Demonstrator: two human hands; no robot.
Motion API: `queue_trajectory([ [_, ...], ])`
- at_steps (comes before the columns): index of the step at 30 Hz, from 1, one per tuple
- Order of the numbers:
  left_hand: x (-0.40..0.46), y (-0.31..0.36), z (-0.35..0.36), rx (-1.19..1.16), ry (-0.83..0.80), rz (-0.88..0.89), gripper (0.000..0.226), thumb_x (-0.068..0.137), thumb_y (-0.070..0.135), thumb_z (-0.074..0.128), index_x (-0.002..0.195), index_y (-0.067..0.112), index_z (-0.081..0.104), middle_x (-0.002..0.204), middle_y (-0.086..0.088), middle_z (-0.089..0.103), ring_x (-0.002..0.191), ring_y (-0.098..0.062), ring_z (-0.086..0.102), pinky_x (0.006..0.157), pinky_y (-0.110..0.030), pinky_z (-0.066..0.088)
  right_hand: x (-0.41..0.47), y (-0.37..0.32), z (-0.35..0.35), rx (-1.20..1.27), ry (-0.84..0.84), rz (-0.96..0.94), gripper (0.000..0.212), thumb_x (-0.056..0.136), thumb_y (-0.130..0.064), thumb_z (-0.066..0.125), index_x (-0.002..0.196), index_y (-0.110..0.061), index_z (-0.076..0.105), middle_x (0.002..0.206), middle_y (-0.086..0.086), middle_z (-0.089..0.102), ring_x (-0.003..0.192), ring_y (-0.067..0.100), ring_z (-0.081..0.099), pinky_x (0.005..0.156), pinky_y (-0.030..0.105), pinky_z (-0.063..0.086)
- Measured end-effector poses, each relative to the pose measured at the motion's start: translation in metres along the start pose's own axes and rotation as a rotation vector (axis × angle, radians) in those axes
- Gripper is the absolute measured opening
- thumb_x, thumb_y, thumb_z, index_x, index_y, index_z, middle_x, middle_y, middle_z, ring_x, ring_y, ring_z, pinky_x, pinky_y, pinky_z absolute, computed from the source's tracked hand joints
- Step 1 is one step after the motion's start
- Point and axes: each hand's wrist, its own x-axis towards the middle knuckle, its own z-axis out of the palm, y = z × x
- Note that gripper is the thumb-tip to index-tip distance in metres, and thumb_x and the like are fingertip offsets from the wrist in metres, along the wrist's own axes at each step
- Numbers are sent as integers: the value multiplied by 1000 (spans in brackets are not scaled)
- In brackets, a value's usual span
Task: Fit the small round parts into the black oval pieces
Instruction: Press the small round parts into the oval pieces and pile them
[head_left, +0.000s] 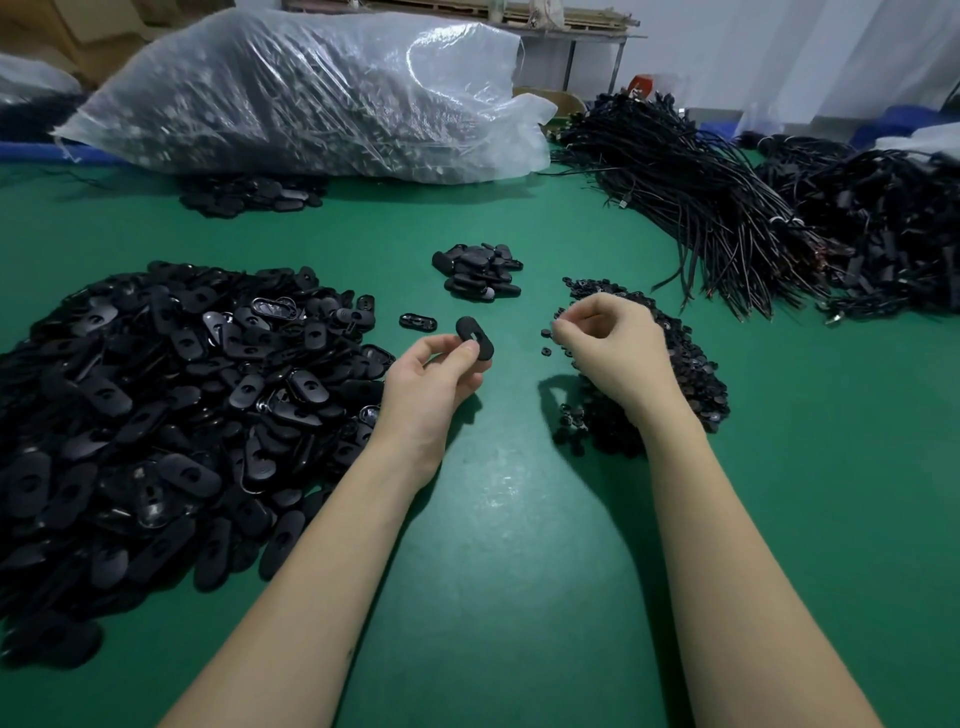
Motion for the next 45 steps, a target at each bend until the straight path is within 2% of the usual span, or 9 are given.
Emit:
queue_trajectory([
  [3,-2,1,0,-7,-24,25,12,92,4,69,95,13,62,89,-3,77,90,-16,74,72,-16,55,-8,-9,6,223,-222,-31,6,90,-17,76,88,-19,71,78,-5,75,56,9,56,55,19,46],
  [6,-6,2,1,-3,-51,71,23,91,1,69,108,16,63,91,-6,78,92,-19,75,75,-18,56,-10,-12,11,310,-281,-55,10,89,-10,77,91,-18,71,81,-9,74,54,8,53,49,17,40],
  [10,-8,2,2,20,-71,114,37,91,0,69,121,22,66,94,-6,77,92,-19,76,76,-20,56,-9,-12,12,425,-315,11,16,88,-9,77,97,-22,75,85,-7,75,56,8,53,51,17,41],
  [18,-7,3,1,-45,-44,59,15,96,0,63,110,3,63,96,-15,78,94,-26,76,75,-18,57,-8,-8,10,472,-348,102,4,93,-18,73,96,-18,77,95,1,80,55,7,56,50,16,42],
  [27,-7,5,3,-70,-16,11,1,97,6,63,97,5,64,96,-12,78,93,-22,76,71,-18,57,-6,-7,7,500,-339,136,4,89,-20,77,87,-22,79,92,-3,77,59,6,58,50,15,43],
  [32,-5,7,-1,-30,-9,-26,9,94,10,67,87,15,67,84,2,75,79,-8,73,65,-16,53,-8,-9,8,489,-417,155,2,90,-20,78,92,-20,77,93,1,79,67,7,68,52,16,48],
  [36,-6,6,-2,37,-84,-41,19,93,2,64,81,14,55,86,-4,72,85,-13,69,74,-21,49,-10,-13,14,594,-391,152,2,91,-9,76,91,-12,75,91,9,78,79,16,76,64,21,58],
  [41,-9,7,-4,98,-149,14,36,90,-4,67,116,20,63,102,-6,75,98,-16,70,88,-25,54,-13,-15,18,627,-431,133,5,91,-6,74,96,-6,75,96,13,78,85,19,77,70,25,60],
  [45,-12,5,1,75,-87,85,29,89,-6,68,109,16,72,101,-13,75,99,-25,73,84,-27,58,-12,-16,13,492,-407,117,7,90,-11,78,96,-10,77,86,4,78,75,11,72,65,21,57],
])
